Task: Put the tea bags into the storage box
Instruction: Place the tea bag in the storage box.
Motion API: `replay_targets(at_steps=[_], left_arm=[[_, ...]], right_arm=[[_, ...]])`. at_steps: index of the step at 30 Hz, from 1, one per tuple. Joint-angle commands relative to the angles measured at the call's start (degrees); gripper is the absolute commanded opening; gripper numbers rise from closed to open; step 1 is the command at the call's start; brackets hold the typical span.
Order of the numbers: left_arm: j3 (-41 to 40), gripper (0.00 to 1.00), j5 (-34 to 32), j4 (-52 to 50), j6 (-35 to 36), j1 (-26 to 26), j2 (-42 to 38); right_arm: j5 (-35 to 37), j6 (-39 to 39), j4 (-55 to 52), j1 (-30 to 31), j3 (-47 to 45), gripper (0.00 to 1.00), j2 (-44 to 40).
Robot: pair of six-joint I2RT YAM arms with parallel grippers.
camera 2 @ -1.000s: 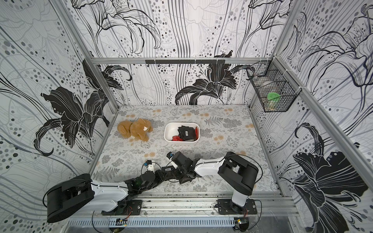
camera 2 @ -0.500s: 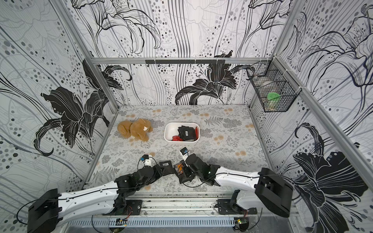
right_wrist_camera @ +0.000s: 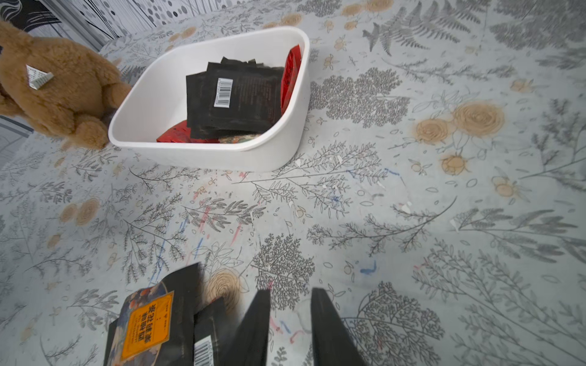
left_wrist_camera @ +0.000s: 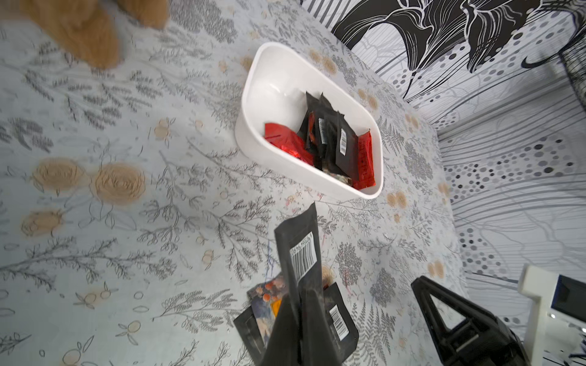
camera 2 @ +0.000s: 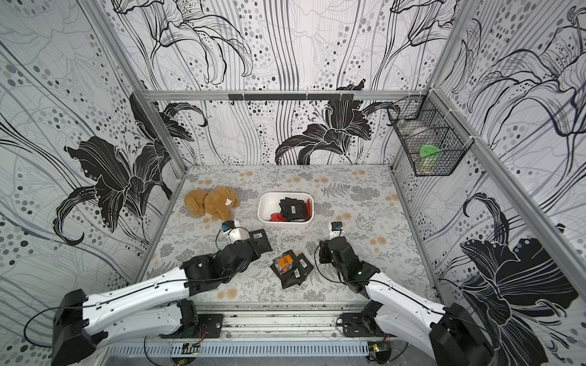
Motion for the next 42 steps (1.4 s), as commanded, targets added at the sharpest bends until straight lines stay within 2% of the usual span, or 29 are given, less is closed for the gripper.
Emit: replay_targets(at_steps=[1, 3, 5, 8, 14, 16, 25, 33, 38, 42], left_arm=[[11.4, 0.00, -5.0, -1.9, 10.8, 1.8, 9.5], [17.2, 0.00, 4.1, 2.3, 17.0, 5.1, 15.4], [21.2, 0.00, 12.7, 7.2, 20.4, 8.4, 20.3], [27.3, 0.00, 21.2, 10.3, 19.3, 13.1, 28.0], [48.1, 0.00, 16.2, -3.6, 19.8, 15.8, 45.6], [51.9, 0.00, 15.1, -5.0, 21.0, 15.9, 48.7], [47.7, 0.02, 21.9, 1.3, 21.4, 20.3, 51.8], [47.1, 0.14, 23.2, -1.0, 25.0, 21.3, 52.9], [47.8, 0.21, 18.1, -5.0, 26.8, 22.2, 52.6], [47.7, 0.38, 13.4, -7.3, 28.1, 22.9, 49.5]], right_arm=[[-5.1, 1.6, 0.2, -1.1, 0.4, 0.29, 2.1], [-6.7, 1.9, 0.9, -1.6, 0.3, 0.27, 2.4], [-8.9, 2.1, 3.0, -1.7, -0.9, 0.27, 1.5], [-9.9, 2.0, 3.8, -1.8, -1.7, 0.28, -0.5], [-10.9, 1.8, 5.1, -2.0, -3.9, 0.29, -5.8], [-10.8, 1.8, 4.9, -2.0, -4.2, 0.29, -6.9], [-10.7, 1.5, 4.4, -2.0, -4.2, 0.29, -7.7], [-9.5, 1.0, 3.9, -2.1, -3.8, 0.30, -7.1], [-7.9, 0.8, 3.1, -2.1, -3.7, 0.30, -6.9], [-8.5, 0.1, 4.2, -2.1, -3.6, 0.31, -6.1]])
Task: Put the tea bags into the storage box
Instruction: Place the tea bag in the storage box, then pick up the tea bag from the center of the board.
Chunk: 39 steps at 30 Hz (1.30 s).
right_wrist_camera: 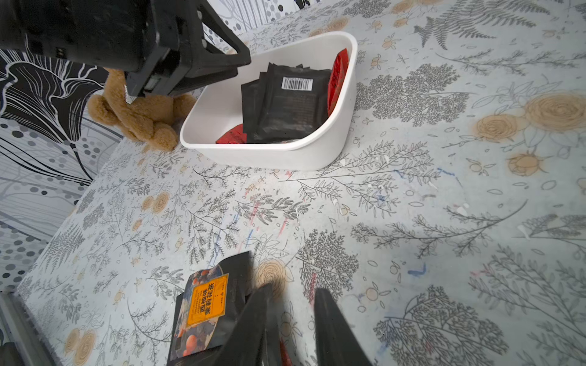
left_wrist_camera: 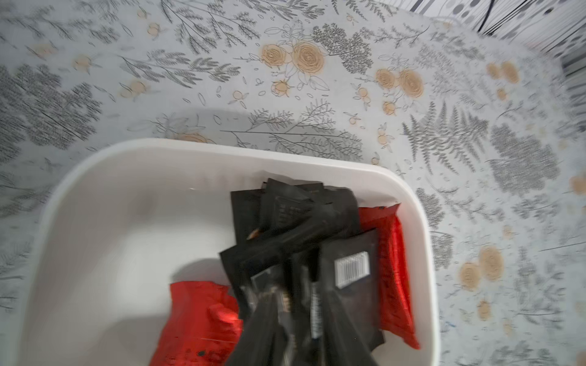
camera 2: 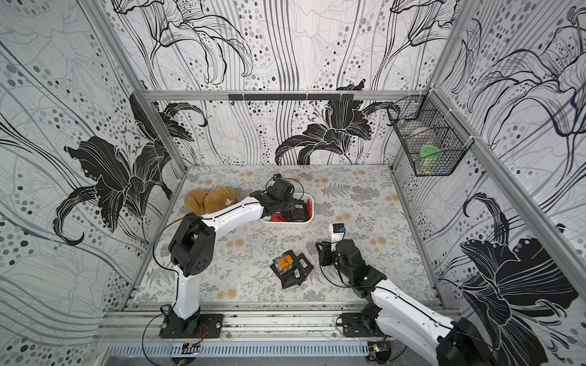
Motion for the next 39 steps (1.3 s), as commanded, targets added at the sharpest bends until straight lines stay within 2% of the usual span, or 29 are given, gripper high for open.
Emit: replay_targets(at_steps=[1, 3, 5, 9, 14, 17, 22, 23, 26, 29, 34, 39], left_arm=[[0.3, 0.45, -6.5, -3.0, 2.1, 1.0, -4.3], [-1.5, 0.48, -9.1, -3.3, 1.5, 0.9, -7.6], [-6.6, 0.49, -8.0, -0.6, 0.7, 0.9, -12.8], [-21.5, 0.48, 4.1, 8.3, -1.1, 0.9, -23.8], [-44.6, 0.54, 16.0, 21.8, -9.6, -0.7, -38.1], [-53.4, 0.59, 14.8, 25.1, -14.3, -4.0, -43.9], [-64.3, 0.59, 11.2, 30.4, -23.5, -9.3, -49.8], [-65.8, 0.59, 11.6, 32.0, -24.8, -10.0, -50.2], [-69.4, 0.55, 10.4, 36.1, -29.4, -12.6, -51.1], [-70.8, 0.52, 6.8, 37.4, -34.0, -15.6, -51.4], [-71.8, 0.48, 5.1, 43.7, -39.9, -20.2, -47.9], [-73.4, 0.48, 3.2, 46.8, -44.4, -22.0, -45.3]], right_arm=[[0.2, -0.8, 1.0, -0.3, -0.1, 0.31, 1.1], [-1.2, -1.3, 1.9, -0.2, 0.1, 0.32, 2.3], [-3.9, -2.1, 3.2, -0.2, 0.6, 0.32, 3.8], [-12.1, -3.2, 8.5, -0.2, 0.7, 0.32, 8.1], [-19.4, -4.8, 10.7, 1.2, 4.7, 0.32, 17.5], [-17.1, -6.0, 9.2, 3.6, 7.8, 0.29, 22.4], [-13.9, -8.3, 6.0, 7.9, 12.6, 0.23, 29.0], [-12.4, -8.6, 4.6, 8.7, 13.5, 0.22, 30.1], [-10.9, -8.9, 2.2, 9.7, 15.9, 0.11, 33.5], [-11.4, -8.5, 2.9, 9.9, 16.1, 0.10, 34.8], [-7.2, -8.2, -0.6, 10.0, 17.8, 0.05, 36.8], [-5.5, -8.6, -2.6, 10.0, 18.6, 0.05, 37.9]])
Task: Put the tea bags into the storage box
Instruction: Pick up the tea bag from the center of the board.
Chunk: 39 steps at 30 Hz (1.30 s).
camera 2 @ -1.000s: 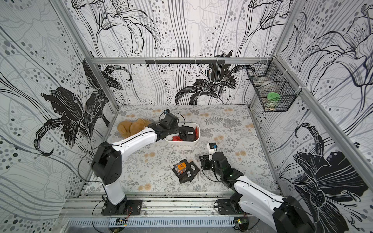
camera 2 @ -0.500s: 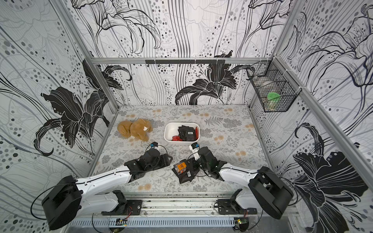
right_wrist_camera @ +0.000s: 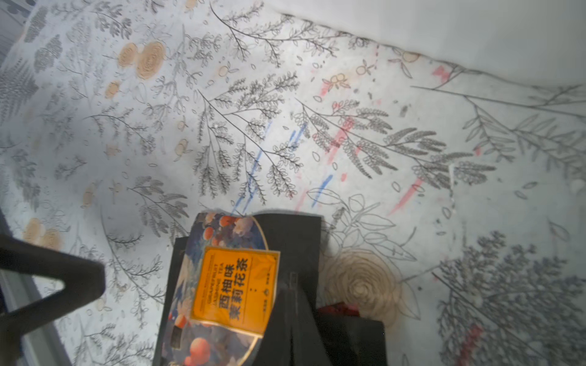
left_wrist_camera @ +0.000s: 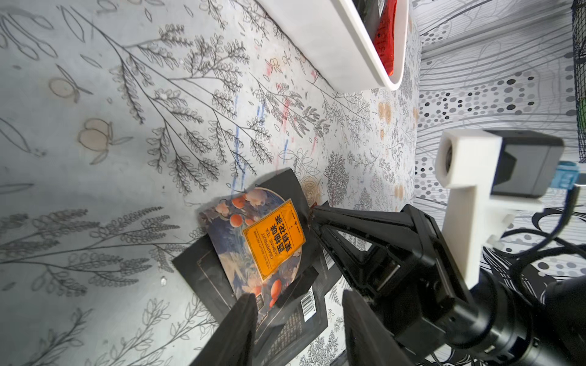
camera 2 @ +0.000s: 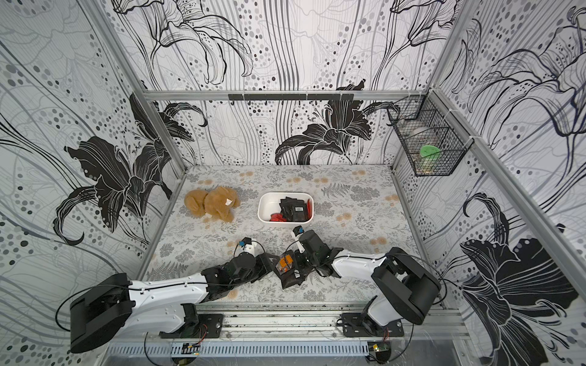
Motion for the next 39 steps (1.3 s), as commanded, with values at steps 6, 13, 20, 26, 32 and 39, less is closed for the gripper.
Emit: replay_targets(at_steps=[6, 13, 20, 26, 32, 39], left_arm=[[-1.3, 0.48, -2.2, 5.1, -6.2, -1.1, 4.0], [-2.4, 0.47, -4.9, 6.8, -8.6, -1.1, 6.4], [-1.6, 0.46, -2.6, 11.8, -10.2, -1.2, 11.3], [-0.7, 0.42, -1.1, 17.7, -10.6, -1.1, 15.9], [1.0, 0.42, -0.7, 18.2, -10.5, -1.1, 18.6], [1.7, 0.41, -0.8, 20.1, -11.3, -1.1, 19.7]], right_arm=[[1.7, -0.8, -3.5, 0.3, 2.1, 0.04, 1.7], [1.4, -0.9, -3.4, 0.3, 2.2, 0.03, 2.0], [1.1, -0.9, -3.5, 0.5, 2.3, 0.01, 2.5], [0.9, -1.0, -3.7, 0.6, 2.3, 0.01, 2.1], [0.9, -1.0, -3.9, 0.6, 2.3, 0.01, 2.2], [0.8, -1.0, -3.9, 0.7, 2.3, 0.01, 2.1]])
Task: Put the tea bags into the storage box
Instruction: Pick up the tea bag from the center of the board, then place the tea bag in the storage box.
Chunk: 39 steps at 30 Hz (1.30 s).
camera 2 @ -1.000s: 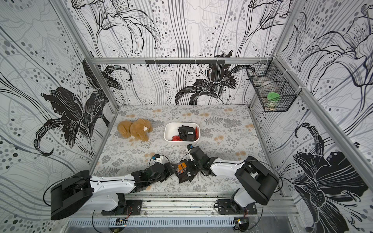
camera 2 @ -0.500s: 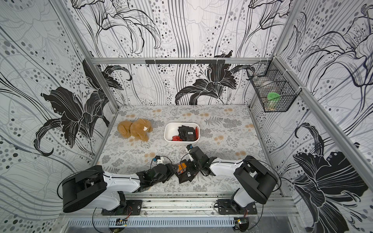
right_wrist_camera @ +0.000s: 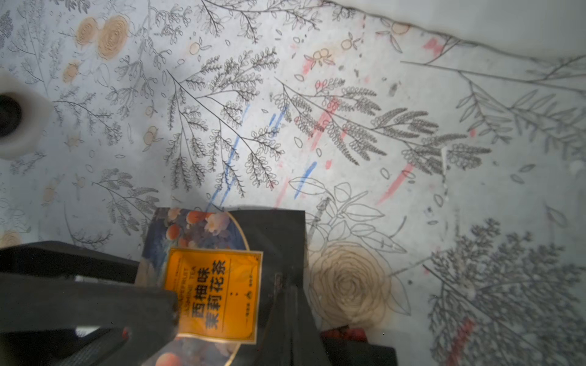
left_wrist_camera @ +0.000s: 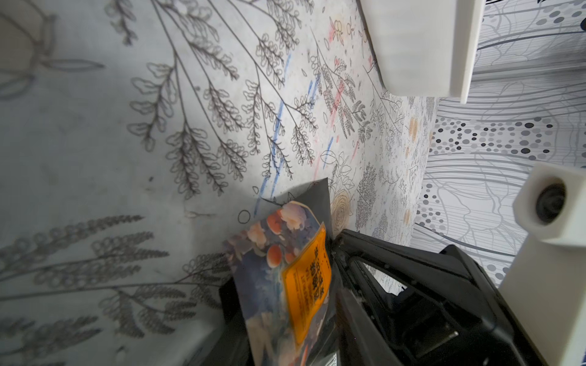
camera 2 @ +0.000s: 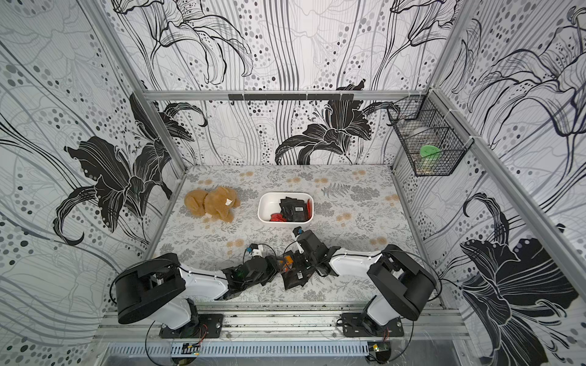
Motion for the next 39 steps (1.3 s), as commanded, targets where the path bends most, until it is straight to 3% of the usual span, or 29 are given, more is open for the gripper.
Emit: replay_targets(at_steps=[1, 9, 18, 23, 29, 32, 34, 39], left_arm=[[1.1, 0.38, -0.2, 2.6, -0.5, -0.1, 0.4], [3.3, 0.28, -2.0, -3.6, 1.6, 0.2, -3.0], [1.5, 0.01, -3.0, -6.0, 1.4, 0.4, -5.9], [2.8, 0.00, -4.4, -20.3, 7.5, 0.5, -10.8], [7.1, 0.00, -15.2, -44.1, 13.9, 0.5, -23.1], [10.6, 0.00, -18.4, -49.2, 18.9, 0.5, -27.9], [14.6, 0.00, -21.1, -52.0, 22.9, 0.5, -28.6], [31.2, 0.00, -29.9, -58.9, 34.6, 1.9, -18.8]], right_arm=[[-0.3, -1.0, -1.5, 0.4, 1.1, 0.01, 0.2], [-3.6, -1.5, 1.8, 0.6, -0.8, 0.01, -2.6], [-8.1, -2.7, 6.7, 1.7, -4.1, 0.03, -8.3], [4.5, -1.3, 4.2, 1.7, -6.6, 0.04, -14.8], [24.1, 3.8, -3.9, 1.7, -9.0, 0.08, -24.0], [29.8, 6.1, -6.7, 1.6, -9.8, 0.18, -26.9], [30.9, 6.6, -7.1, 1.6, -10.0, 0.28, -27.8], [27.7, 6.1, -5.0, 1.6, -11.2, 0.33, -30.3]])
